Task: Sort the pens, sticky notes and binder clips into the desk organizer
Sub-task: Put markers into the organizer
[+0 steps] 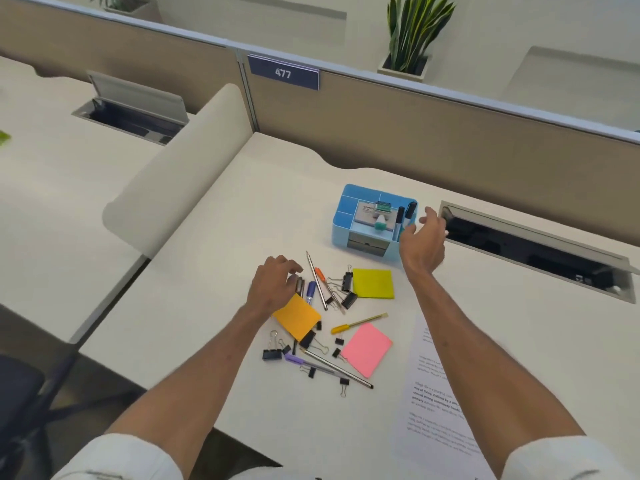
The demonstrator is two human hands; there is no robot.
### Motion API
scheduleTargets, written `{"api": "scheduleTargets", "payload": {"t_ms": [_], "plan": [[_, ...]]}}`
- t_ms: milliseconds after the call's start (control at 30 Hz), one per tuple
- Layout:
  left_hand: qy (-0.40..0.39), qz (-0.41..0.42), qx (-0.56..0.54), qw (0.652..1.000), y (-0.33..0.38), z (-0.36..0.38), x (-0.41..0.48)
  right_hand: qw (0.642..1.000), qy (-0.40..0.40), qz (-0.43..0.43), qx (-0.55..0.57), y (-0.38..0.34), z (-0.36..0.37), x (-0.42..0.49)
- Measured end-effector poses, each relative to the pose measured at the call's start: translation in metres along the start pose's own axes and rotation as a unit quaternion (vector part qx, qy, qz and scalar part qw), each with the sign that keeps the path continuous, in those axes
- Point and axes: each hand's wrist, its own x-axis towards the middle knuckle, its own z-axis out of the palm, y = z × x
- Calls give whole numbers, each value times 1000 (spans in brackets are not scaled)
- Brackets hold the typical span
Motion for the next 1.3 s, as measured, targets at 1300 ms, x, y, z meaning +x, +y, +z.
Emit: {"api": "scheduleTargets", "payload": {"t_ms": [1300], "plan": [[56, -8, -342, 938, 37, -27, 49, 933, -287, -189, 109, -34, 36, -80]]}}
